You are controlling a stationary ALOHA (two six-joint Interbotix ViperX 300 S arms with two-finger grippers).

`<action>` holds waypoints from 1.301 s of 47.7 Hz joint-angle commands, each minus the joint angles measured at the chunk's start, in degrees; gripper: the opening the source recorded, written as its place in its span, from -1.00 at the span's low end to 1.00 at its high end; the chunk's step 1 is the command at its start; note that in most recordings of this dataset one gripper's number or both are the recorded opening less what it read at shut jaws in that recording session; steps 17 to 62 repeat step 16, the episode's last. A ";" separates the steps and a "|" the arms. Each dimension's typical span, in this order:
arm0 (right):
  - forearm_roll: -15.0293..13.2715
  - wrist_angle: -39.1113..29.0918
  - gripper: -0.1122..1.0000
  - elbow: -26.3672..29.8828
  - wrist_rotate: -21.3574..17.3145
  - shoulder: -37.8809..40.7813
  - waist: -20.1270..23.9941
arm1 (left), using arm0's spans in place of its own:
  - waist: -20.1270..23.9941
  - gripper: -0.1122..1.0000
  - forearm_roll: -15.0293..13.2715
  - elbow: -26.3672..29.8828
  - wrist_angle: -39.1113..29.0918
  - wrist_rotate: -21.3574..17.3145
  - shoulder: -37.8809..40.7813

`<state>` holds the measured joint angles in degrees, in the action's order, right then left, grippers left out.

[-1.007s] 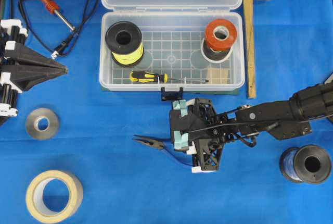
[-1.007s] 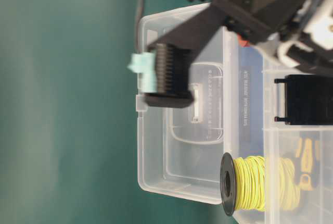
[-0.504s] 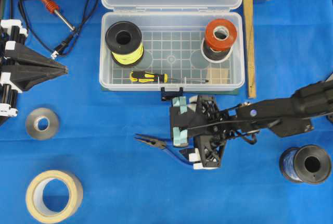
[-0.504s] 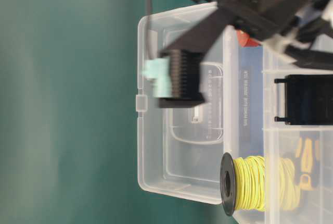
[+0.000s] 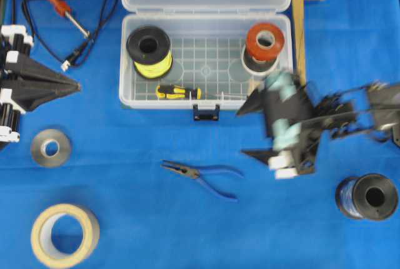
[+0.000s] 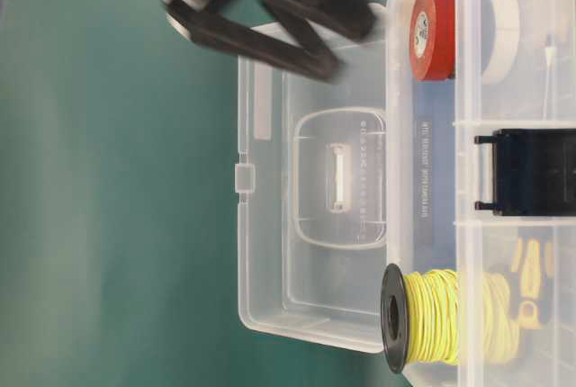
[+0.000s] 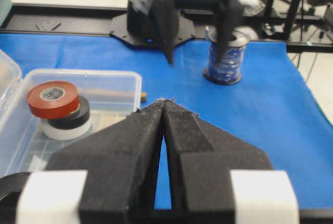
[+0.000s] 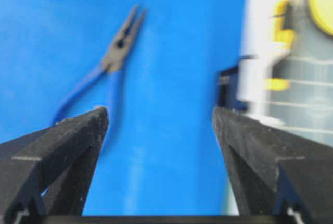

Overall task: Pick the nipper from the toolbox among several items.
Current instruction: 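Open the right gripper and raise it away from the pliers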

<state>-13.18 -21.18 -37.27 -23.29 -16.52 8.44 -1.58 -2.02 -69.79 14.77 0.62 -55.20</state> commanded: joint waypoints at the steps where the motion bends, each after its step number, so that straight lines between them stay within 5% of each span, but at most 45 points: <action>1: -0.97 1.23 0.65 -2.64 -0.18 -6.15 -1.49 | -0.53 -0.80 -0.09 0.62 0.26 0.09 0.18; 16: -0.97 9.40 0.65 -17.31 -0.18 -25.58 -4.92 | -0.79 -0.80 -0.09 0.62 0.44 0.09 0.18; 62: -0.97 9.40 0.65 -17.31 -0.18 -25.58 -4.92 | -0.79 -0.80 -0.09 0.62 0.44 0.09 0.18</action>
